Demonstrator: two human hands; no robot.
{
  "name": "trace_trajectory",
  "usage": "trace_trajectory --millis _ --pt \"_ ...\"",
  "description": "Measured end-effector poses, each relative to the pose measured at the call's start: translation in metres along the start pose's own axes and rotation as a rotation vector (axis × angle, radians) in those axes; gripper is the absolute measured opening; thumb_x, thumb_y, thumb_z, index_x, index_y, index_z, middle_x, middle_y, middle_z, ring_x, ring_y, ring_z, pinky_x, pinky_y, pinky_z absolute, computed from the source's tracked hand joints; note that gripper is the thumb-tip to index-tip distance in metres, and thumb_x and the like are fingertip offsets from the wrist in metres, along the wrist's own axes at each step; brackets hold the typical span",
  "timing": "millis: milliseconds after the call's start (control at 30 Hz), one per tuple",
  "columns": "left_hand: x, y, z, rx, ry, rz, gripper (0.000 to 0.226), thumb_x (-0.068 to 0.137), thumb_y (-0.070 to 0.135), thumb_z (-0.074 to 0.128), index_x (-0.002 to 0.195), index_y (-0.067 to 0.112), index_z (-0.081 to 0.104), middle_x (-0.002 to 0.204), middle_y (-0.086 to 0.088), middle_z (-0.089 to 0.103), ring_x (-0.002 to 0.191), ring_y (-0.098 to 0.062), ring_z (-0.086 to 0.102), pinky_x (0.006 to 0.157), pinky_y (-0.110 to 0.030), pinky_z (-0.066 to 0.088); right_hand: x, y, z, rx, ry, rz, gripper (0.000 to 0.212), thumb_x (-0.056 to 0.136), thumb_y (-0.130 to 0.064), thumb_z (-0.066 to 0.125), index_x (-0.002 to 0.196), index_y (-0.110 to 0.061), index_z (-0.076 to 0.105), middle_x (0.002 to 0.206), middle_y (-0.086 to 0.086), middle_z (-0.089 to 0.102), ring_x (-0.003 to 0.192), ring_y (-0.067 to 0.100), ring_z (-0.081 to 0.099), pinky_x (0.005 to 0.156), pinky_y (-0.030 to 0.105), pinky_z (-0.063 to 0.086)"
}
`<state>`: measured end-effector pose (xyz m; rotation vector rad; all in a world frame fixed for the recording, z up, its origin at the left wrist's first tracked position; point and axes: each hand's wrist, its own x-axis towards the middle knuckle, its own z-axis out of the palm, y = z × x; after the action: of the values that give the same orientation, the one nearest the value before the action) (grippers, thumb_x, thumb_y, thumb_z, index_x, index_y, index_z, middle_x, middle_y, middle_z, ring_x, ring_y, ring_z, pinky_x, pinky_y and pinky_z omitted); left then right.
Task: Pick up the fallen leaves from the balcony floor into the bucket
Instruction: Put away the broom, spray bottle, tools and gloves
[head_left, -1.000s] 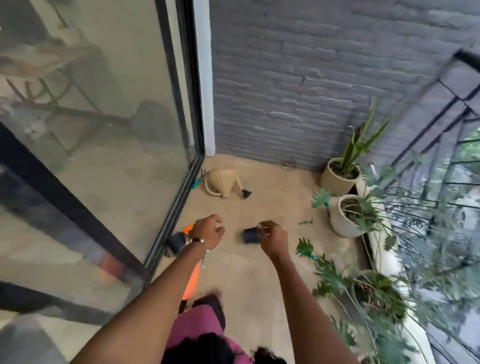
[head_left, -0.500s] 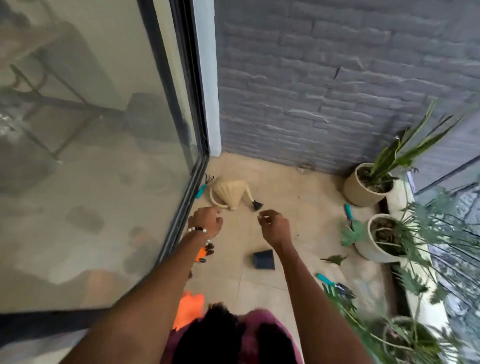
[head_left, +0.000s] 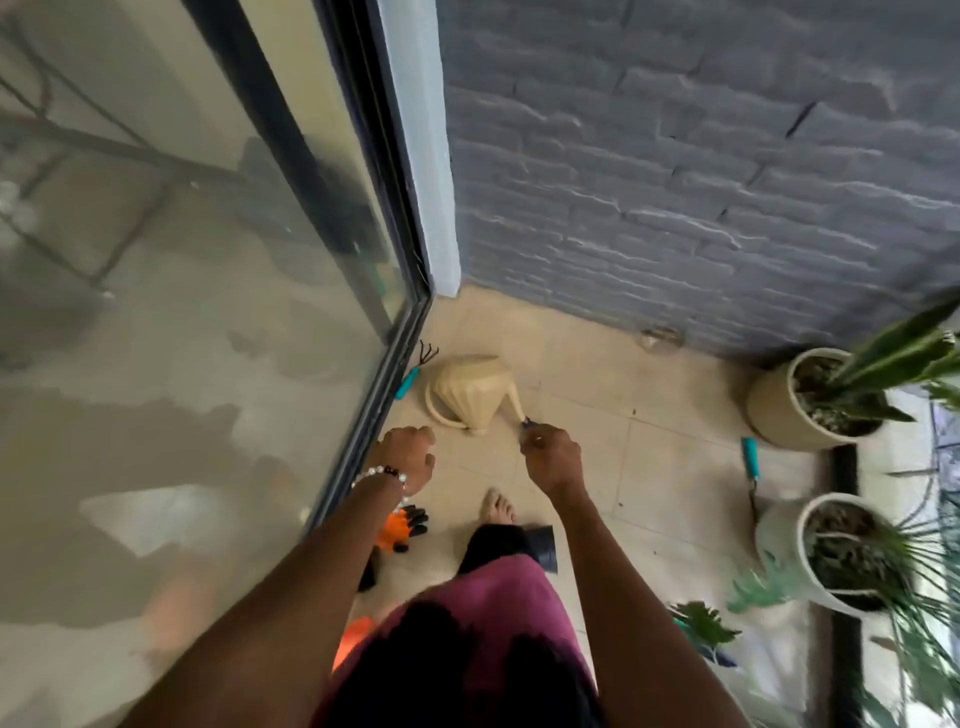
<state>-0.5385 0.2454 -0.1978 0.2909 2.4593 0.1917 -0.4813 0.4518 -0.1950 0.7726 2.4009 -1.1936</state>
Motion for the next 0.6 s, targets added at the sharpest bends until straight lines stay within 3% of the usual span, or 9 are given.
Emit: trace_trajectory --millis 133,300,467,600 --pt "0.055 0.014 -0.004 0.036 -0.059 -0.02 0.037 0.095 0.026 0.05 0.13 0.017 0.053 0.13 -0.005 0.058 0.121 -0.026 0.052 0.099 -0.041 0.045 0.065 0.006 -0.008 -0.052 -0.093 0.036 0.024 0.092 -0.007 0.048 0.101 -0.007 0.07 0.124 0.005 0.066 0.106 0.034 0.061 0.088 0.032 0.046" --pt "0.126 0.016 0.018 0.13 -0.191 -0.023 0.04 0.096 0.027 0.048 0.134 0.014 0.048 0.136 -0.007 0.052 0.125 -0.028 0.047 0.102 -0.043 0.042 0.138 0.028 0.006 0.015 -0.085 0.149 0.021 0.09 -0.006 0.05 0.092 -0.008 0.071 0.122 0.007 0.066 0.102 0.033 0.063 0.089 0.034 0.047" --pt "0.216 -0.006 0.073 0.188 -0.287 -0.002 0.043 0.096 0.027 0.048 0.136 0.012 0.044 0.138 -0.008 0.048 0.129 -0.027 0.043 0.102 -0.042 0.042 0.211 0.063 0.07 0.107 -0.142 0.281 0.026 0.087 -0.004 0.049 0.085 -0.021 0.068 0.115 0.008 0.068 0.1 0.034 0.063 0.093 0.043 0.048" --pt "0.3 -0.033 0.14 0.233 -0.324 0.031 0.048 0.096 0.026 0.049 0.139 0.008 0.04 0.14 -0.011 0.044 0.131 -0.027 0.041 0.105 -0.038 0.039 0.276 0.107 0.141 0.206 -0.187 0.365 0.021 0.087 -0.007 0.051 0.084 -0.021 0.066 0.1 0.008 0.073 0.098 0.03 0.065 0.095 0.043 0.048"
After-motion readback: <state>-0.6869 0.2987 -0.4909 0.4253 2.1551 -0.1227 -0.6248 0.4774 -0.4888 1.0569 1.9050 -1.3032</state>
